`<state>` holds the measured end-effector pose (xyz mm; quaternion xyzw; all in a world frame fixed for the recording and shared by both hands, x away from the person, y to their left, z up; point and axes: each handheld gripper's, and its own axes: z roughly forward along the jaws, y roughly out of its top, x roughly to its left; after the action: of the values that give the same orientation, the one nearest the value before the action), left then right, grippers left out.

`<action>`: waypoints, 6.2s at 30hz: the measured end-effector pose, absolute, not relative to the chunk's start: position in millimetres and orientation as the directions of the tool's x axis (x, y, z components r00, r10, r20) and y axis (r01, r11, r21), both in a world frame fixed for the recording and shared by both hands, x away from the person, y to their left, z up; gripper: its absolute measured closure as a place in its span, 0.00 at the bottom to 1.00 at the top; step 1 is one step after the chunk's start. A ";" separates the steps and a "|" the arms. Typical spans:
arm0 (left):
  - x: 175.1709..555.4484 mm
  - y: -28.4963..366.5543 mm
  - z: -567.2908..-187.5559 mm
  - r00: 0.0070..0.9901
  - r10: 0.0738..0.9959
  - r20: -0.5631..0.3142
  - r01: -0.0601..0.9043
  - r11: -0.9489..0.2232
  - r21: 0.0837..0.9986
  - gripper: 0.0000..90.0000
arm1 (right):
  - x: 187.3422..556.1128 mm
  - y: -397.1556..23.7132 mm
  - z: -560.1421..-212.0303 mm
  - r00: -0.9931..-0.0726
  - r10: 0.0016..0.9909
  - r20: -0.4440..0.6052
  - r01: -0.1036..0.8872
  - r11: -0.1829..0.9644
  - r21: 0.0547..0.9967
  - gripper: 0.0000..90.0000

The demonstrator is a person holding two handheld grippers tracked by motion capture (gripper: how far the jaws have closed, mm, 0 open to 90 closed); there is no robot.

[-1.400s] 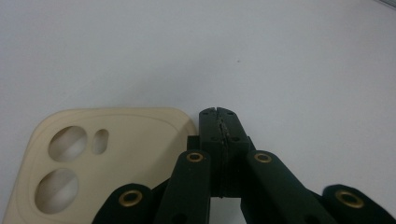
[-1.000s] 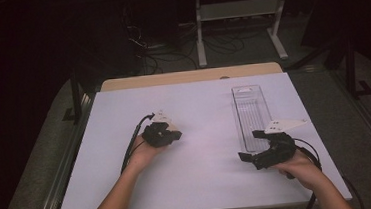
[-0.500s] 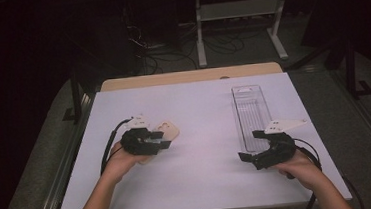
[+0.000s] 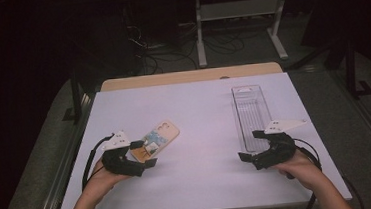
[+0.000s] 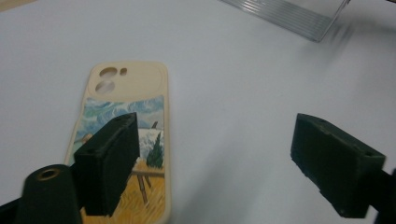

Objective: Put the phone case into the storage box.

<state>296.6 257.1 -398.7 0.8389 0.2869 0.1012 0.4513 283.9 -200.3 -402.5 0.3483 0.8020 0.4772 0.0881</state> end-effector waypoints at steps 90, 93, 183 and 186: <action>338.0 267.0 -364.1 0.775 0.626 -0.088 0.407 -0.388 0.827 0.00 | 292.0 -195.9 -399.8 -0.774 0.599 0.204 0.442 0.281 0.852 0.01; 341.8 267.0 -359.8 0.775 0.626 -0.081 0.394 -0.379 0.838 0.00 | 291.9 -195.7 -399.7 -0.774 0.599 0.204 0.444 0.283 0.850 0.01; 381.2 243.4 -391.8 0.741 0.671 -0.029 0.505 -0.528 0.683 0.00 | 290.7 -195.8 -400.4 -0.773 0.603 0.196 0.439 0.286 0.852 0.01; 382.3 244.6 -394.0 0.748 0.663 -0.021 0.499 -0.542 0.676 0.00 | 290.7 -195.8 -400.4 -0.774 0.603 0.195 0.438 0.286 0.852 0.01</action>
<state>382.3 244.6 -394.0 0.8700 0.3339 0.1195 0.3426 290.7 -195.8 -400.4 0.3262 0.7977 0.5004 0.0822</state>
